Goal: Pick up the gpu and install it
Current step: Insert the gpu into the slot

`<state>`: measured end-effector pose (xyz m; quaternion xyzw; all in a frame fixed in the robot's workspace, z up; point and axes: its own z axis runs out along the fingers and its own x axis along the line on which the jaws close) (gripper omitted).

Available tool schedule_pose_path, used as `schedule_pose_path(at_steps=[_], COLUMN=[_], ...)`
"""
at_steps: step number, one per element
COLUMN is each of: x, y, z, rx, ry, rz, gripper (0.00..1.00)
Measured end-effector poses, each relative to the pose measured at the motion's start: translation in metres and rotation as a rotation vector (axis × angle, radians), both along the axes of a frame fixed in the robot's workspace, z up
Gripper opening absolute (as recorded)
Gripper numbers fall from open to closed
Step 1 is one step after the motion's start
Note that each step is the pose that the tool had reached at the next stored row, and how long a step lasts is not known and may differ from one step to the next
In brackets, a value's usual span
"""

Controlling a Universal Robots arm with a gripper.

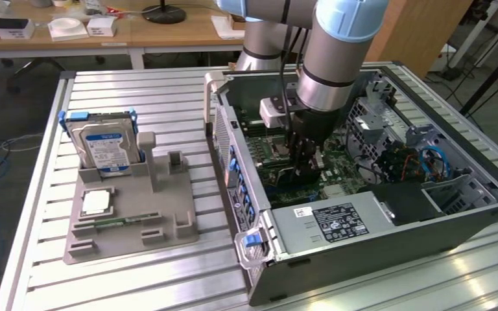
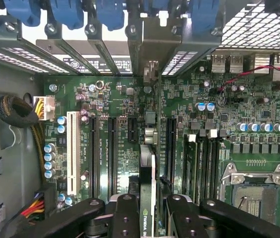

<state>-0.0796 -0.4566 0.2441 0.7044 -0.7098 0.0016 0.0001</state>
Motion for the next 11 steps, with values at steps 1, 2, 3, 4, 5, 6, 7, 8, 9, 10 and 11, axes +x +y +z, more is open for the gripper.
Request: schedule_pose_path(at_steps=[1,2,3,4,5,6,7,8,9,10,11], x=[-0.0001,-0.0001,-0.0001,-0.0001,-0.0001,0.0,0.0,0.0,0.0,0.0,0.0], y=[0.0,0.0,0.0,0.0,0.0,0.0,0.0,0.0,0.0,0.0,0.0], z=[0.0,0.0001,0.0001,0.0,0.0001,0.0,0.0,0.0,0.0001,0.0002,0.0013], rx=[0.0,-0.0002,-0.0002,-0.0001,-0.0001,-0.0001,-0.0001,-0.0001,-0.0001,-0.0001,-0.0004], ry=[0.0003,0.0005,0.0002,0.0001,0.0001,0.0001,0.0001,0.0001,0.0001,0.0,0.0002], rz=[0.0,0.0,0.0,0.0,0.0,0.0,0.0,0.0,0.0,0.0,0.0], gripper=[0.26,0.27,0.27,0.33,0.39,0.39,0.45,0.45,0.51,0.51,0.51])
